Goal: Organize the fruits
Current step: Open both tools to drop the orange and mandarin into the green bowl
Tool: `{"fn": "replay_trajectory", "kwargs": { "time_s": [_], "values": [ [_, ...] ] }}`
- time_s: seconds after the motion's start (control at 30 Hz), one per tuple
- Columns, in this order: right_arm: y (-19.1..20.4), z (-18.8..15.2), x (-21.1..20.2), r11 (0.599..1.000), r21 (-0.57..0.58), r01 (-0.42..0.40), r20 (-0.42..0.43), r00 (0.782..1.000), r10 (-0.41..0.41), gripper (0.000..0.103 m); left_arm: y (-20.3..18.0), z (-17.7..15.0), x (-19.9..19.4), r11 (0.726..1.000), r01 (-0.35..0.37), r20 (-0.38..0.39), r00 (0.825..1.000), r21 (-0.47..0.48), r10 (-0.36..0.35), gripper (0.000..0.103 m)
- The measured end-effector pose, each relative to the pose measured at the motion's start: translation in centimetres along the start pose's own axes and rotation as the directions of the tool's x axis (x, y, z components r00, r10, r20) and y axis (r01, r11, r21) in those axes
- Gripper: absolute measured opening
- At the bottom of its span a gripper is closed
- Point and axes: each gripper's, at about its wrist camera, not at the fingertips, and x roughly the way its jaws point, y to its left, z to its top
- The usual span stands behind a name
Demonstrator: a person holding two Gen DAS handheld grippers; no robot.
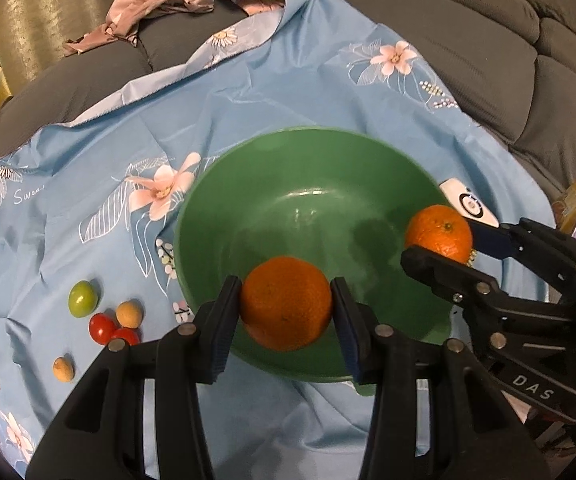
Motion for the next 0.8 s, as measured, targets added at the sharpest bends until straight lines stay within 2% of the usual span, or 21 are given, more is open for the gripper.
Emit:
{"fn": "replay_trajectory", "kwargs": {
  "time_s": [0.13,0.17,0.33,0.53,0.6,0.7,0.8],
  "values": [
    [-0.1,-0.1,0.3,1.000,0.001,0.000,-0.014,1.000,0.000,0.045,0.2,-0.2,0.6,1.000,-0.005,-0.015,1.000,-0.011,0.005,0.047],
    [-0.1,-0.1,0.3,1.000,0.002,0.001,-0.017,1.000,-0.001,0.045,0.3,-0.2,0.5,1.000,-0.001,-0.012,1.000,-0.016,0.001,0.044],
    [0.0,-0.2,0.5,1.000,0.003,0.009,-0.033,0.999,-0.009,0.045,0.6,0.0,0.1,1.000,-0.002,0.003,1.000,-0.029,0.002,0.044],
    [0.1,-0.1,0.0,0.999,0.012,0.035,-0.024,0.999,-0.035,0.045,0.8,-0.4,-1.0,0.999,0.000,0.022,1.000,-0.043,0.001,0.064],
    [0.0,0.0,-0.3,0.999,0.016,0.046,-0.019,0.999,-0.045,0.045,0.9,-0.8,-1.7,0.999,-0.008,0.031,0.999,-0.044,0.009,0.076],
    [0.2,0.0,-0.9,0.998,0.020,0.055,-0.012,0.998,-0.055,0.046,1.4,-1.8,-2.7,0.998,-0.021,0.036,0.999,-0.055,0.023,0.083],
    [0.6,0.0,-1.3,0.999,0.015,0.053,-0.006,0.999,-0.053,0.047,2.6,-3.5,-3.8,0.995,-0.029,0.029,0.999,-0.097,0.031,0.085]
  ]
}}
